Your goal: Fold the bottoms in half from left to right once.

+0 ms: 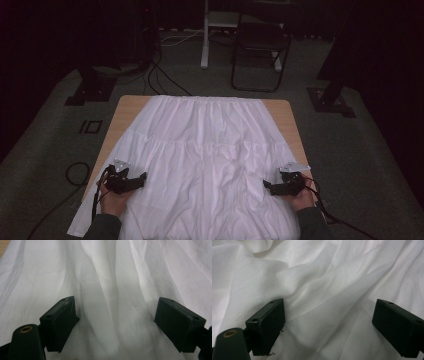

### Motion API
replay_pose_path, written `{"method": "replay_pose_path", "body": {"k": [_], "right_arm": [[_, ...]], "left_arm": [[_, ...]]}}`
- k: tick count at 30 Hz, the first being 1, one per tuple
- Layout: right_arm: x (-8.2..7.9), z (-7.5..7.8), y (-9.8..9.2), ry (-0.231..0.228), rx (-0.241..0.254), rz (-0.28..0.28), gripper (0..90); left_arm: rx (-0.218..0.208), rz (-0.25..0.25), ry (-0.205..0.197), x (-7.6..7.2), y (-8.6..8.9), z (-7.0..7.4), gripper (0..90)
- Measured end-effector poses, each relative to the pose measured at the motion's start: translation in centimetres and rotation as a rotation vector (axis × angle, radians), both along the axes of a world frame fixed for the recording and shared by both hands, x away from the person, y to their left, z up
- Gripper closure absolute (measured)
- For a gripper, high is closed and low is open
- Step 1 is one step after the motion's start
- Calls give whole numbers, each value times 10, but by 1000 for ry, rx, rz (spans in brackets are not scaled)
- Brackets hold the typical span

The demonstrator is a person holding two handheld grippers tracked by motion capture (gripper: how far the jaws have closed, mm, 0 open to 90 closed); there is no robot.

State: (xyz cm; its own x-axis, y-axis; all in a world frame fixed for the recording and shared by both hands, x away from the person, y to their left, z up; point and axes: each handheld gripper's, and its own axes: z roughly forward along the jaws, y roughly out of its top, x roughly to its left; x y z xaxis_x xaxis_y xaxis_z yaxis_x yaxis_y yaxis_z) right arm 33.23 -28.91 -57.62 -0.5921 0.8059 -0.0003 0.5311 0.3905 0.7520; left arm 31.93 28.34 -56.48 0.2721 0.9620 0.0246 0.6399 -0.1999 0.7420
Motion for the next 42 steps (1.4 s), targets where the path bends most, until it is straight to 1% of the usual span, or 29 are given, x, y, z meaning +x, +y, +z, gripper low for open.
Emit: {"method": "replay_pose_path", "body": {"k": [3,4,5,6,7,9,10,12,14,15,16,17,20,21,22,24,26,28,31,32,33,34,35,36,38,40,42], "right_arm": [[0,0,0,0,0,0,104],[0,0,0,0,0,0,104],[0,0,0,0,0,0,104],[0,0,0,0,1,0,104],[0,0,0,0,1,0,104],[0,0,0,0,1,0,105],[0,0,0,0,1,0,105],[0,0,0,1,2,-1,105],[0,0,0,1,2,-1,105],[0,0,0,1,2,-1,105],[0,0,0,1,2,-1,105],[0,0,0,1,2,0,105],[0,0,0,1,2,0,105],[0,0,0,1,2,-1,105],[0,0,0,1,2,0,105],[0,0,0,1,2,0,105],[0,0,0,1,2,0,105],[0,0,0,1,2,-1,105],[0,0,0,1,2,0,105],[0,0,0,1,2,-1,105],[0,0,0,1,2,0,105],[0,0,0,1,2,0,105],[0,0,0,1,2,0,105],[0,0,0,1,2,0,105],[0,0,0,1,2,0,105],[0,0,0,1,2,0,105],[0,0,0,1,2,-1,105]], "left_arm": [[-1,0,1,0,0,0,180],[-4,-3,-1,-1,0,1,209],[-4,-3,-1,-1,0,1,258],[-11,-14,-7,-2,1,5,333],[-20,-18,-14,-3,1,7,354],[-32,-17,-44,-7,3,14,354],[-30,-12,-54,-9,5,18,350],[-45,3,-75,-13,12,27,322],[-30,27,-90,-17,22,35,290],[-26,43,-88,-18,29,37,280],[-20,63,-90,-20,36,38,271],[-22,88,-90,-21,44,38,256],[-67,157,-67,-22,69,32,230],[-67,157,-67,-22,69,32,225],[-83,188,-46,-22,82,25,219],[-83,215,-17,-20,90,17,204],[-66,235,7,-18,95,10,194],[-54,230,26,-16,96,4,194],[-30,220,28,-15,92,4,193],[-15,216,26,-15,89,3,193],[-8,201,30,-14,86,3,192],[-13,178,33,-14,82,4,192],[-13,178,33,-14,82,4,192],[2,141,38,-14,73,4,192],[6,109,50,-13,63,5,196],[6,94,57,-13,56,7,253],[8,73,61,-14,51,9,385]]}}
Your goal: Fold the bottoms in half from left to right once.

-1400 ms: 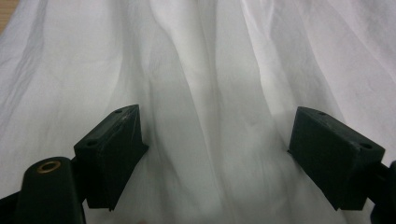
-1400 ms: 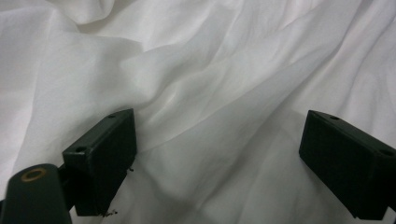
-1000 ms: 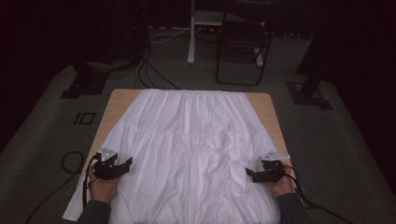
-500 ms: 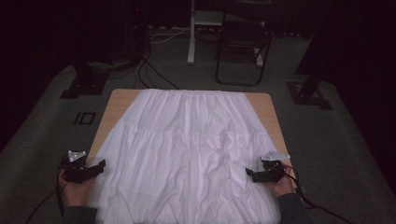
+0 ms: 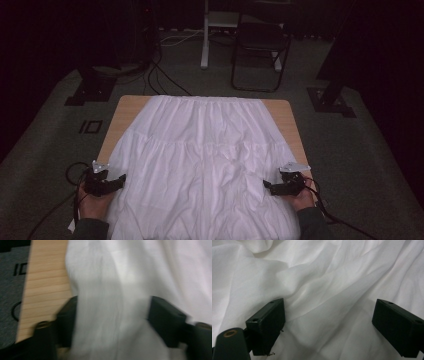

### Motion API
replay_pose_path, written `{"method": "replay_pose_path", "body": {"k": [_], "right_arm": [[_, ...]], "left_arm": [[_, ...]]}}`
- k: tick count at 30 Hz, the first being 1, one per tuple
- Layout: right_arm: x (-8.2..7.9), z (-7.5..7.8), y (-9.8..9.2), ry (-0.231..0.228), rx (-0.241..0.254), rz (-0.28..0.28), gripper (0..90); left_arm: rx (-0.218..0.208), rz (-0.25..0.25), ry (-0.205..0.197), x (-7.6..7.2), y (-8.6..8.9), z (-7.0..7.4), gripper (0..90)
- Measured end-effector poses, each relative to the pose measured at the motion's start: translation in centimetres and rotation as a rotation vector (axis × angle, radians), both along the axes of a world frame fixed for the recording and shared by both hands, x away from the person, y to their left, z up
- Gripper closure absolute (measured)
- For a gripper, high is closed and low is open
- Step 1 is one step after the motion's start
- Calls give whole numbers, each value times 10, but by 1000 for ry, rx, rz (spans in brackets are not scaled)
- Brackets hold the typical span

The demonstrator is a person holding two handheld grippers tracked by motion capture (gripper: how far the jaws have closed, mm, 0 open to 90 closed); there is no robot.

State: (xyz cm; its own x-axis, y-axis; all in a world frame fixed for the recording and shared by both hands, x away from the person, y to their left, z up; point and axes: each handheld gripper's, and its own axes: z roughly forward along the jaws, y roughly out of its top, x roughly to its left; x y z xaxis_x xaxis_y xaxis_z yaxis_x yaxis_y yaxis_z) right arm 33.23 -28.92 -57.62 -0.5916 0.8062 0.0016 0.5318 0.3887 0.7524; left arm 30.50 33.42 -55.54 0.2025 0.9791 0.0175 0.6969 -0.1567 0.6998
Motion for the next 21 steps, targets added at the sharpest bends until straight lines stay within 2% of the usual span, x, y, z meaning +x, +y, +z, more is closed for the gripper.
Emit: {"method": "replay_pose_path", "body": {"k": [5,6,7,8,18,21], "right_arm": [[0,0,0,0,0,0,105],[0,0,0,0,0,0,105],[0,0,0,0,0,0,105],[0,0,0,0,0,0,105],[0,0,0,-5,2,-9,134],[0,0,0,-5,2,-9,134]], "left_arm": [[-20,-77,8,-2,-8,2,749],[-20,-85,7,-1,-9,2,813],[-20,-85,7,-1,-9,2,838],[-3,-97,6,-2,-11,2,848],[56,-112,-9,-3,-15,2,859],[101,-93,-14,-3,-17,3,865]]}}
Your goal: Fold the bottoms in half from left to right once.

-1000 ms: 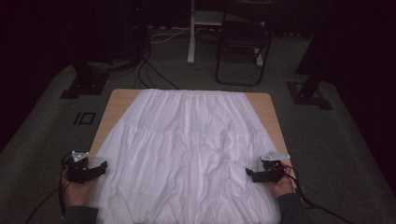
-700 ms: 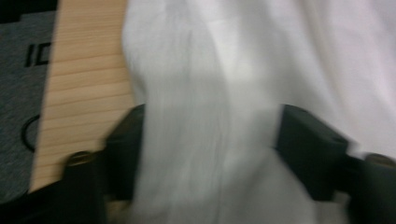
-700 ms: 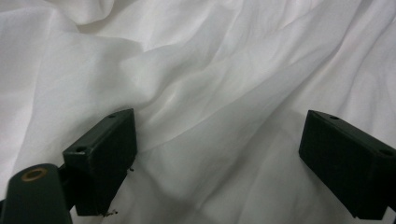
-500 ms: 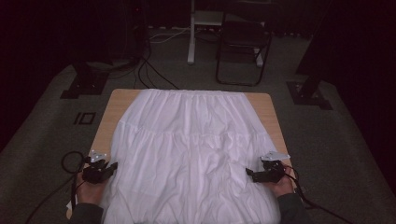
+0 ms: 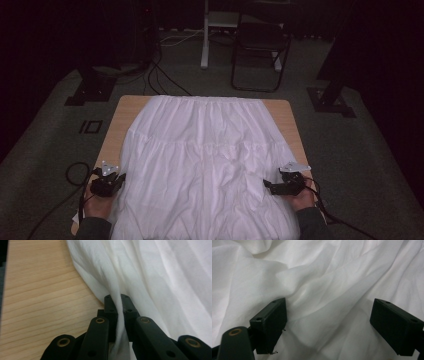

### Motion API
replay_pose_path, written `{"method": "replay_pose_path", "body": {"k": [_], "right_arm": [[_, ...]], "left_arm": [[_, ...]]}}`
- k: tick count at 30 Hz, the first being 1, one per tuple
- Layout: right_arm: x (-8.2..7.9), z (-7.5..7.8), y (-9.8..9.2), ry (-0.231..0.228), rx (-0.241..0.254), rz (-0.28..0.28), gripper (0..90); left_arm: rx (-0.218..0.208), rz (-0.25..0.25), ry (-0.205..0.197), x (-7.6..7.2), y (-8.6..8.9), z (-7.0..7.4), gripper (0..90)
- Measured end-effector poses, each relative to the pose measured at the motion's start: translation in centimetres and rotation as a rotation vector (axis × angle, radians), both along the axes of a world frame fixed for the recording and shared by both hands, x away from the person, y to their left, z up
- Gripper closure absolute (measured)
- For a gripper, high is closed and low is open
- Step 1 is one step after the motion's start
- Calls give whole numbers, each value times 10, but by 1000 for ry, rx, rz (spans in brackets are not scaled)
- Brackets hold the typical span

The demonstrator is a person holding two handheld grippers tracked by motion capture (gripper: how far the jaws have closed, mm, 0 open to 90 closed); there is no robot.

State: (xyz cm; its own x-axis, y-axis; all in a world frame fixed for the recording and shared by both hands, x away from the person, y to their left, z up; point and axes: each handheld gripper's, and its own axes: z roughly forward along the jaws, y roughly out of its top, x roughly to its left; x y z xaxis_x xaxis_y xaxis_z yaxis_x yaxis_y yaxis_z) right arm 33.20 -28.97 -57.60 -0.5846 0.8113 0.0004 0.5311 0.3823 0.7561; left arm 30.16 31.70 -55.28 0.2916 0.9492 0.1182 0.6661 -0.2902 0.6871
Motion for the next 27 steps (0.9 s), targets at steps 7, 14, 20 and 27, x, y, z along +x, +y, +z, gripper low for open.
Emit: {"method": "replay_pose_path", "body": {"k": [7,14,20,27], "right_arm": [[-2,1,0,-1,1,-3,225],[-10,22,-39,-33,13,-187,212],[-13,12,-59,-6,-32,-306,125],[-9,7,-62,55,-19,-268,362]], "left_arm": [[78,72,-27,-3,8,7,871],[66,96,-56,-7,15,13,870],[110,115,-63,-5,19,16,871],[144,237,-64,6,63,23,874]]}}
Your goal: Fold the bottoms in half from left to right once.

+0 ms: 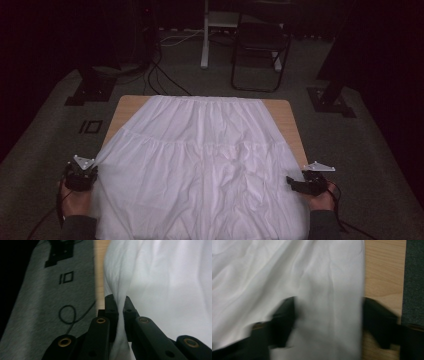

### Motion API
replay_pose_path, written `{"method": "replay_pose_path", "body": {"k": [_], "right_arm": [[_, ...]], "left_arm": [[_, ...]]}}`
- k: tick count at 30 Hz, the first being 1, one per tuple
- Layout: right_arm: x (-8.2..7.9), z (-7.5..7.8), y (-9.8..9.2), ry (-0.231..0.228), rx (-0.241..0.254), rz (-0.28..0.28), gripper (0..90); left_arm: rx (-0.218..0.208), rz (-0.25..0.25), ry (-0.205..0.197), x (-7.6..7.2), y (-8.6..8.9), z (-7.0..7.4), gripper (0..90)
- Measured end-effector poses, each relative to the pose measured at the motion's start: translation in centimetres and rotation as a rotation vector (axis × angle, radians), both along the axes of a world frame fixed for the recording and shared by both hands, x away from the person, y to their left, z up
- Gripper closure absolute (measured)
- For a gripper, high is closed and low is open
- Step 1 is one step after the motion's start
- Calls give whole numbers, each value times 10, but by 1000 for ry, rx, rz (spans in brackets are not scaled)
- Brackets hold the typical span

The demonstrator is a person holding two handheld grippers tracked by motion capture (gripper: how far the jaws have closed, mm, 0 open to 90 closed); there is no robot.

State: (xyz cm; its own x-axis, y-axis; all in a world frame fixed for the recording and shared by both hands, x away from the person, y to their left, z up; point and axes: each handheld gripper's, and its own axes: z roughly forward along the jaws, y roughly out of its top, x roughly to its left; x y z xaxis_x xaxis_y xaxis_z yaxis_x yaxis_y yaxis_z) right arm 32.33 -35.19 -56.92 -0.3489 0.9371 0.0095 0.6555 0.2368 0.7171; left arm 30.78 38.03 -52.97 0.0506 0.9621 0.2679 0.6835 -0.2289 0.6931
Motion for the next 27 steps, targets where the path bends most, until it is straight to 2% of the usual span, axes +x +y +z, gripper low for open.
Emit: {"method": "replay_pose_path", "body": {"k": [2,3,4,5,6,7,9,12,13,14,16,20,21,23,25,26,27], "right_arm": [[-1,3,-2,2,-3,20,630],[-1,4,-3,4,-1,20,725],[-1,4,-3,4,-1,20,725],[-1,4,-5,4,-3,10,803],[-1,4,-5,4,-3,10,803],[-2,4,-12,-3,-8,-15,872],[-3,3,-16,-9,-5,-23,874],[-2,3,-17,-9,-2,-26,875],[-2,3,-17,-9,-2,-26,875],[-2,3,-17,-9,-2,-26,874],[-3,3,-17,-11,0,-26,873],[-2,2,-17,-14,11,-22,869],[-2,2,-17,-15,12,-21,868],[-3,2,-16,-17,13,-18,866],[-3,1,-15,-18,16,-13,866],[-3,1,-15,-19,17,-12,866],[-3,1,-15,-19,17,-12,866]], "left_arm": [[14,13,4,2,4,1,874],[54,46,16,6,12,2,875],[54,46,16,6,12,2,875],[68,74,21,8,17,3,875],[68,74,21,8,17,3,875],[103,174,37,13,34,6,876],[137,235,41,16,45,8,877],[207,364,46,22,59,11,878],[207,364,46,22,59,11,879],[266,438,49,24,62,13,879],[282,455,43,24,62,16,878],[338,354,-5,14,34,29,877],[338,354,-5,14,34,29,877],[339,268,-53,2,10,39,876],[313,188,-85,-7,-9,48,876],[277,138,-107,-12,-18,53,875],[277,138,-107,-12,-18,53,875]]}}
